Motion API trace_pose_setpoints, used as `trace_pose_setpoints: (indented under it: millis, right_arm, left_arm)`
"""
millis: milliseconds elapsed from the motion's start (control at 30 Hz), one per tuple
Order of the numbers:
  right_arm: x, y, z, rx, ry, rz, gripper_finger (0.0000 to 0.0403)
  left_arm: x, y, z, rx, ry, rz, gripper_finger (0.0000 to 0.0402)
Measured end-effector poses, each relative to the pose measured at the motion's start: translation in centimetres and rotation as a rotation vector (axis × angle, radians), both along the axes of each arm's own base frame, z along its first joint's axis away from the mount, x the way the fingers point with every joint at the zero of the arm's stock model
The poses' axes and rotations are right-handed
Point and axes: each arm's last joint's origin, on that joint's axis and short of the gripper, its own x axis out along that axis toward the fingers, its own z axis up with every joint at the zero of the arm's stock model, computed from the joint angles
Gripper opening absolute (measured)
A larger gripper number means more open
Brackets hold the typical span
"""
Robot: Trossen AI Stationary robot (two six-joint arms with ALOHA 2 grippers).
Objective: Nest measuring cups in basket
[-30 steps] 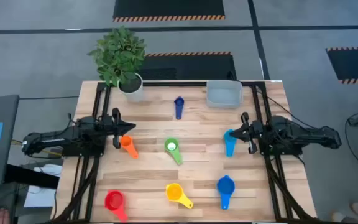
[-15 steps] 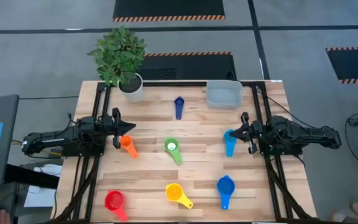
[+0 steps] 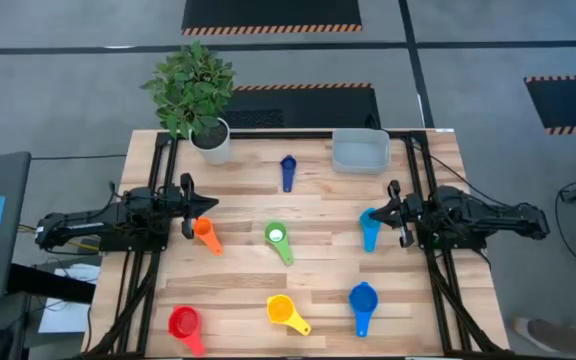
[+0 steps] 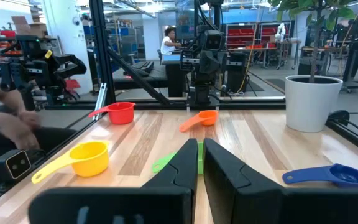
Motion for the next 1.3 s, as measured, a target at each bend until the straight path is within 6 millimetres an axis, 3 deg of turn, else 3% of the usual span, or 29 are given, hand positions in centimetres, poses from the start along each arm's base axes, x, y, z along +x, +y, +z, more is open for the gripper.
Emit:
trace_pose_setpoints:
  millis: [733, 900, 1133, 1200, 1300]
  right_arm:
    - [0.0, 0.0, 0.0, 0.0, 0.0, 0.0, 0.0052]
    - [0.0, 0.0, 0.0, 0.0, 0.0, 0.0, 0.0052]
    - [0.01, -0.14, -0.02, 0.001, -0.001, -0.032, 0.0052]
    - [0.01, -0.17, 0.04, 0.001, -0.009, -0.041, 0.0052]
    - [0.0, -0.16, 0.36, -0.001, -0.045, -0.038, 0.0052]
  left_arm:
    - [0.0, 0.0, 0.0, 0.003, 0.0, 0.0, 0.0]
    - [-0.07, 0.28, 0.17, 0.35, 0.055, 0.106, 0.0]
    - [-0.28, 0.81, 0.55, 0.701, 0.165, 0.31, 0.0]
    - [-0.29, 0.85, 0.46, 0.712, 0.183, 0.32, 0.0]
    - [-0.22, 0.71, 0.42, 0.524, 0.109, 0.265, 0.0]
